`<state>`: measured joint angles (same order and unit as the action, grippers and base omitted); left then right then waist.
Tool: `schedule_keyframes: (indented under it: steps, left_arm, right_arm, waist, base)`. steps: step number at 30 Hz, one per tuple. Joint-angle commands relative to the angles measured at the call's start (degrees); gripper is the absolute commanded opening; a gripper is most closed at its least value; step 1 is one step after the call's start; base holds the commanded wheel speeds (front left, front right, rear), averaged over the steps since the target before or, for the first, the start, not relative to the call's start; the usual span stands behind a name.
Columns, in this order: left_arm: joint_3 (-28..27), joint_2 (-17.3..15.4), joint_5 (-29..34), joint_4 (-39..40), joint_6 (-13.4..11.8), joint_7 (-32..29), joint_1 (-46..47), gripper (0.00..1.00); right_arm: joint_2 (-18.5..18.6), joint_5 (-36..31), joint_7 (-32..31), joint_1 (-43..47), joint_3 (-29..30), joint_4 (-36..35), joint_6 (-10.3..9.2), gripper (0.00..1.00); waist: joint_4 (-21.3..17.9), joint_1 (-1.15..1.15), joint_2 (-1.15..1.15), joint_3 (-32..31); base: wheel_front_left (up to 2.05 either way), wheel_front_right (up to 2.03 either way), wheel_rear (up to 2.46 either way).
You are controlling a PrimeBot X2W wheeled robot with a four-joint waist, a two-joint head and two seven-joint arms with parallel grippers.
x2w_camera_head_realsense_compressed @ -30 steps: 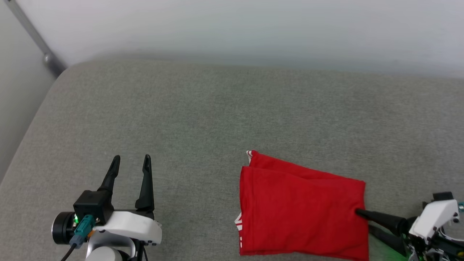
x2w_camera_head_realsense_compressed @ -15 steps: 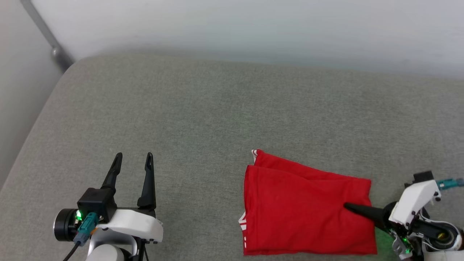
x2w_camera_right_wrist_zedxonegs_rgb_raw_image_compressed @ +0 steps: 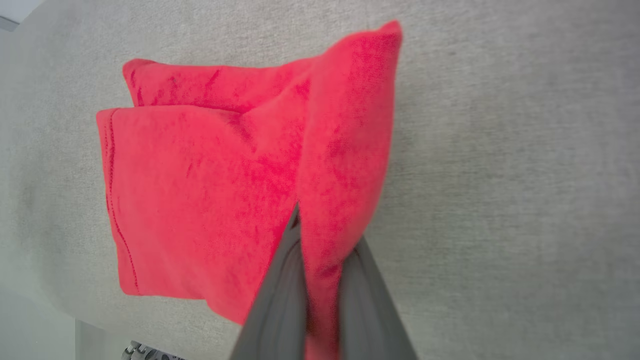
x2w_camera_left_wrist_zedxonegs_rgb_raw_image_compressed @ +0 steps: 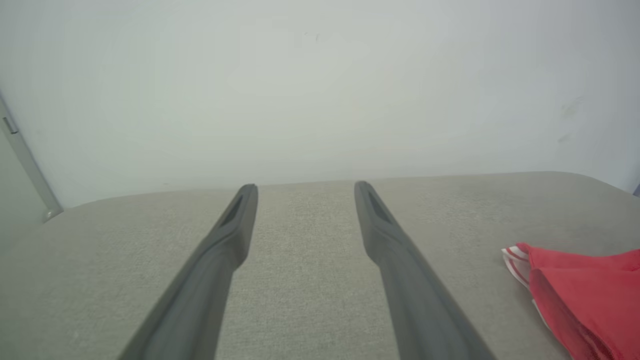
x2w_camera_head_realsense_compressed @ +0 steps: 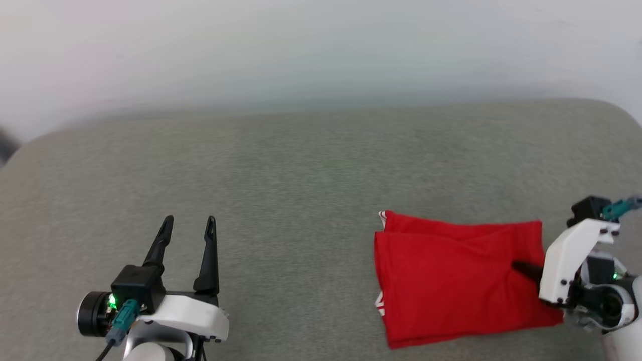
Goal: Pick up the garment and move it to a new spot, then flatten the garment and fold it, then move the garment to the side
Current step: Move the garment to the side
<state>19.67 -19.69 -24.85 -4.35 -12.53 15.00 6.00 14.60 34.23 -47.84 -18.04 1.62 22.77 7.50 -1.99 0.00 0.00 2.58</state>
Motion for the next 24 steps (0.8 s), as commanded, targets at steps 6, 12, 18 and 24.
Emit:
schedule_keyframes:
  steps: [6, 12, 18, 24]
  left_arm:
    - [0.83, -0.84, 1.78, 2.58, 0.76, -0.49, 4.85, 1.0]
    - [2.45, -2.86, 5.52, 7.55, 1.71, -3.97, 13.94, 1.0]
    - [4.19, -4.03, 8.35, 10.45, 3.4, -7.08, 21.27, 1.0]
    - [5.06, -4.45, 10.35, 13.11, 3.48, -8.98, 25.39, 1.0]
  right_arm:
    - [3.72, -4.57, 1.26, -8.46, 0.65, 3.0, -0.02, 0.0]
    - [8.61, -11.22, 8.83, -20.34, 2.14, 8.95, -0.02, 0.0]
    - [11.9, -16.59, 17.38, -27.61, 5.9, 14.79, -0.02, 0.0]
    - [11.15, -20.41, 28.74, -32.46, 10.16, 19.6, -0.02, 0.0]
  waist:
    - [-11.53, 0.0, 0.0, 8.22]
    - [-18.47, 0.0, 0.0, 20.98]
    - [-18.95, 0.0, 0.0, 28.33]
    - [-18.26, 0.0, 0.0, 33.45]
  base:
    - [0.0, 0.0, 0.0]
    - [0.0, 0.0, 0.0]
    - [0.0, 0.0, 0.0]
    - [0.0, 0.0, 0.0]
